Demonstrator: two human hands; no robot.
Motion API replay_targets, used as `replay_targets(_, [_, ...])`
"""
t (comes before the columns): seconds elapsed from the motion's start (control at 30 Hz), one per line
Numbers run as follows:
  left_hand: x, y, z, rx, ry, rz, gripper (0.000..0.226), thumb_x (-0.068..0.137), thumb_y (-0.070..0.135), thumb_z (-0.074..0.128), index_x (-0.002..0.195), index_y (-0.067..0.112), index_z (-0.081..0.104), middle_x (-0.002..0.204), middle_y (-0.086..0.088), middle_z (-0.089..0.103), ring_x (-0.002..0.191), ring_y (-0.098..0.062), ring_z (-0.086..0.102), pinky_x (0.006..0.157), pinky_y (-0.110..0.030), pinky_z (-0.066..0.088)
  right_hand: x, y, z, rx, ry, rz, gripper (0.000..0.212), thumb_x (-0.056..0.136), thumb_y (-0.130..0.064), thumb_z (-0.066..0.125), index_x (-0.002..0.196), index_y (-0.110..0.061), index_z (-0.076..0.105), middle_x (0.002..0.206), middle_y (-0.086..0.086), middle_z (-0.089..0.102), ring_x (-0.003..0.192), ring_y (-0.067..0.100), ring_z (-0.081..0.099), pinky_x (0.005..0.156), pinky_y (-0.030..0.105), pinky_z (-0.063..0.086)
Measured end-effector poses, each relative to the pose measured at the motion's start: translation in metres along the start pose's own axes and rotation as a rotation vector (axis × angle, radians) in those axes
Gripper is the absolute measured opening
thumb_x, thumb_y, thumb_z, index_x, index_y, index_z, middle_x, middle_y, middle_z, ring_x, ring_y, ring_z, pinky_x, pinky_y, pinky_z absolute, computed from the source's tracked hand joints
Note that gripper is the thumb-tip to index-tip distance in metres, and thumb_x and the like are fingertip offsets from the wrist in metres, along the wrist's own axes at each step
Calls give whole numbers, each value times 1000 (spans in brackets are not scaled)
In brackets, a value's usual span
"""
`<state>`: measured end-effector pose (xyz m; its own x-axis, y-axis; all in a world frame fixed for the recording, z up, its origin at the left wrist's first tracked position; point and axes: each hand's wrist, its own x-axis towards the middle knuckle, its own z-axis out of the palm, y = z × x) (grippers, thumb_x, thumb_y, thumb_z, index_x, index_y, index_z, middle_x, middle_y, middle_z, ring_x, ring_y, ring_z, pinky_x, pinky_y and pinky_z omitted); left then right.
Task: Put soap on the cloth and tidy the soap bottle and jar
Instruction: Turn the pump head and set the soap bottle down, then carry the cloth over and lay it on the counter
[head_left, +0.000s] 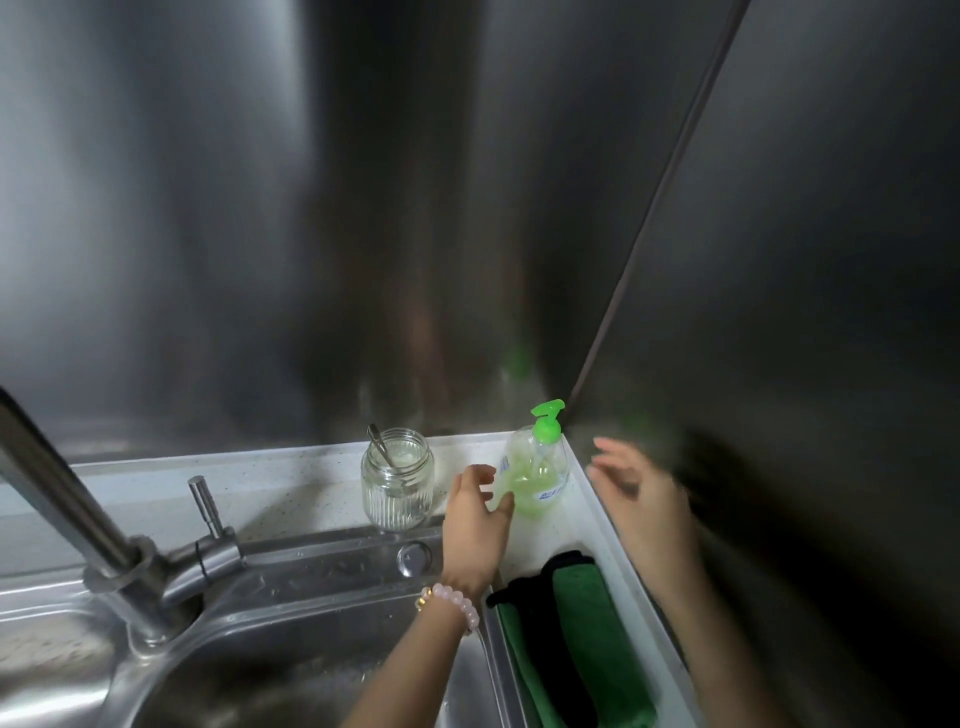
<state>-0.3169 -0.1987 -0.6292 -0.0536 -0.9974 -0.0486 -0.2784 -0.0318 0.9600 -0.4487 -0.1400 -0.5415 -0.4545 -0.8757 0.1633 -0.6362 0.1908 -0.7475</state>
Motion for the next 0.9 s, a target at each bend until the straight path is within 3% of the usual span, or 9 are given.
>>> replay_targets(0.1, [-20,-8,3,166,-133,-2,31,87,29,53,112,12,56,119,-8,62,104,-24,61,94,-39,50,-54,41,11,40,-9,282,32,85,-18,61,117,-12,62,109,12,71,100,27,65,79,30,43])
replay_targets(0.23, [-40,-14,20,621,-440,75,54,88,46,44,127,9,50,131,-12,54,121,-29,50,104,-40,41,-109,82,28,-45,-86,478,43,82,-19,64,124,-10,57,127,13,61,116,28,57,99,37,42])
replay_targets(0.33, [-47,-14,31,788,-461,96,54,87,43,48,127,7,47,131,-13,53,123,-30,47,105,-43,39,-121,96,33,-118,-112,561,49,80,-17,67,126,-9,53,133,13,54,124,29,48,102,33,34])
replay_targets(0.43, [-48,-12,39,868,-453,83,49,85,36,56,122,6,49,128,-13,52,121,-31,47,104,-43,39,-123,129,40,-151,-237,607,63,78,-34,66,133,-16,41,136,3,50,121,21,49,107,31,37])
replay_targets(0.57, [-46,-4,41,888,-468,40,38,84,23,57,116,2,54,124,-17,53,119,-34,46,101,-41,39,-113,183,56,-222,-238,651,62,71,-40,68,125,-20,45,115,0,58,102,18,56,94,31,47])
replay_targets(0.7, [-47,3,35,787,-488,87,35,80,17,55,111,1,56,118,-16,52,115,-33,43,94,-39,42,-118,130,42,-251,-244,604,49,76,-34,66,118,-16,50,118,5,60,106,23,56,95,30,44])
replay_targets(0.8, [-53,6,23,600,-521,75,33,78,17,57,109,6,52,101,-7,54,107,-31,55,86,-38,47,-117,114,38,-138,-231,604,44,77,-23,69,116,-6,55,112,14,63,106,27,58,84,30,41])
replay_targets(0.9, [-54,5,8,428,-533,61,19,74,20,64,81,22,47,85,-1,57,87,-27,62,77,-37,51,-117,101,34,-76,-150,559,36,74,-14,73,104,2,62,101,21,65,98,32,59,82,34,41])
